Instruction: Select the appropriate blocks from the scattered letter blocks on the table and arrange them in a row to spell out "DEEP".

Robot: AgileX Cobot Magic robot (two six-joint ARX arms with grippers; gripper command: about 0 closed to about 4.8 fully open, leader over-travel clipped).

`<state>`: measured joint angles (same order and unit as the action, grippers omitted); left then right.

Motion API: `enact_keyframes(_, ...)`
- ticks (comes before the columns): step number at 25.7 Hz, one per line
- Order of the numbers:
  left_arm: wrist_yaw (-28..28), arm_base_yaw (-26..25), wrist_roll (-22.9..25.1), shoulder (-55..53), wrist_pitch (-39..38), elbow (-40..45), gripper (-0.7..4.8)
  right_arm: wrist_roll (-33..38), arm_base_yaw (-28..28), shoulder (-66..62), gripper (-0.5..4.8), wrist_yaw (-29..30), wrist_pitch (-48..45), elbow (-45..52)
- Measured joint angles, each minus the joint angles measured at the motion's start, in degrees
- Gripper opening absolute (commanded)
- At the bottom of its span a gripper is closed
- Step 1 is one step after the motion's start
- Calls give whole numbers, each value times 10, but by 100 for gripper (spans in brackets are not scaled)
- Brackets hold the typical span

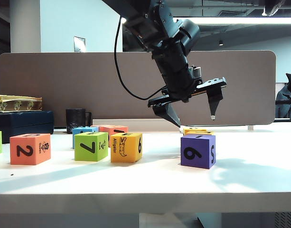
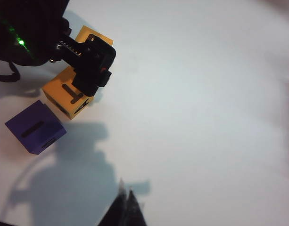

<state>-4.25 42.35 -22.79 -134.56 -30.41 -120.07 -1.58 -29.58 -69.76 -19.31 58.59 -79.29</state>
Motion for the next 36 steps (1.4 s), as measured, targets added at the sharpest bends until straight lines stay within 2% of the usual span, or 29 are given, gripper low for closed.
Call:
enact_keyframes(13,-19,-4,0,-16,10,1,423,0,0,0,-2,0,4,0)
enact_keyframes(16,-20,-4,0,-16,10,1,267,0,0,0,-1,0,4,0)
enact_keyframes(36,-3,-3,-2,-21,2,0,265,0,0,0,-1,0,4,0)
